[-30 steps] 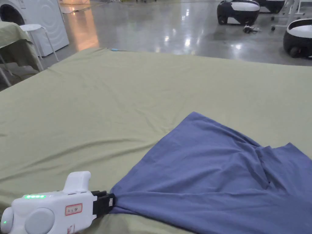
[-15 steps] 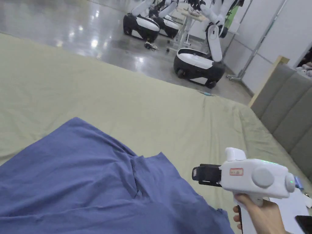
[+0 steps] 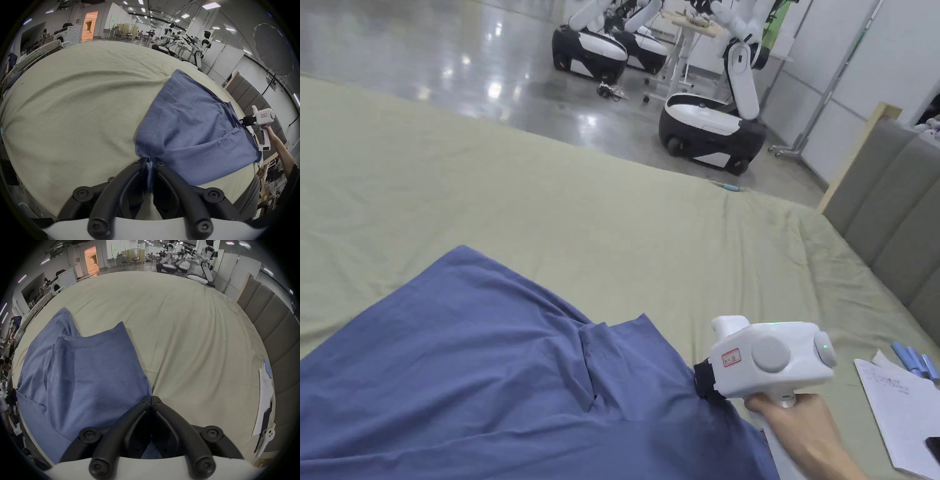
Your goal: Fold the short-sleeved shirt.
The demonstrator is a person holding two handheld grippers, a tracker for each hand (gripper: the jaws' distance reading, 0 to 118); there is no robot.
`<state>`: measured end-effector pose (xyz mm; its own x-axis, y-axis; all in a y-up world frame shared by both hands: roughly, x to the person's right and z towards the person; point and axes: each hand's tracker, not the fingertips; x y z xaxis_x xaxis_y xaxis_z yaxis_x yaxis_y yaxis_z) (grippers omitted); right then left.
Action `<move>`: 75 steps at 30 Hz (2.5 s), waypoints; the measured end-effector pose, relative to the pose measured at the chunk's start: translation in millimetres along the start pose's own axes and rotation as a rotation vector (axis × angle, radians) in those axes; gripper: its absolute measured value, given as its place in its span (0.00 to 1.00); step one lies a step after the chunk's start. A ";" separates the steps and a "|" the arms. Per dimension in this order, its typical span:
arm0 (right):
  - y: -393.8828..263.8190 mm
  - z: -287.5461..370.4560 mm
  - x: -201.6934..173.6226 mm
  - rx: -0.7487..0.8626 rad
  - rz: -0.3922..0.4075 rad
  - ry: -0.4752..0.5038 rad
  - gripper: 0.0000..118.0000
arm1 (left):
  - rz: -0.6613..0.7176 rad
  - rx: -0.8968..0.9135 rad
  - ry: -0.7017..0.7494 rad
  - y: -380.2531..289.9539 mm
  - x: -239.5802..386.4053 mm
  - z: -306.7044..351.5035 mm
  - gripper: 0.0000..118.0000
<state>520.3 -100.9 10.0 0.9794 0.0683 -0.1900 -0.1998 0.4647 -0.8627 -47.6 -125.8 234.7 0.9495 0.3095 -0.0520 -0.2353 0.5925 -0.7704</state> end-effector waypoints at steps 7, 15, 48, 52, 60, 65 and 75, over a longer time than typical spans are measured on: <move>-18.9 85.1 15.8 0.186 -0.022 0.029 0.00 | -0.048 0.154 -0.004 4.5 11.9 40.0 0.06; -26.8 223.3 35.3 0.596 -0.106 0.038 0.00 | -0.065 0.491 -0.185 80.6 43.8 124.2 0.06; 271.5 396.6 88.4 1.023 -0.206 -0.355 0.00 | -0.166 0.775 0.015 496.8 190.8 129.9 0.06; 299.3 403.9 80.0 1.026 -0.199 -0.388 0.00 | -0.157 0.774 0.043 516.5 193.6 114.8 0.06; 333.8 432.5 71.4 1.105 -0.171 -0.409 0.00 | -0.158 0.791 0.067 532.3 192.2 100.2 0.06; 329.1 430.8 73.5 1.099 -0.180 -0.401 0.00 | -0.186 0.785 0.084 532.3 203.5 100.2 0.06; 199.0 354.1 74.5 0.973 -0.181 -0.250 0.00 | -0.203 0.630 0.038 415.3 148.0 76.9 0.06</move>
<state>563.9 309.3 -9.8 0.9929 0.0568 0.1047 -0.0471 0.9946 -0.0927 -20.8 223.3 -44.0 0.9917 0.1264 0.0232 -0.1167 0.9616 -0.2485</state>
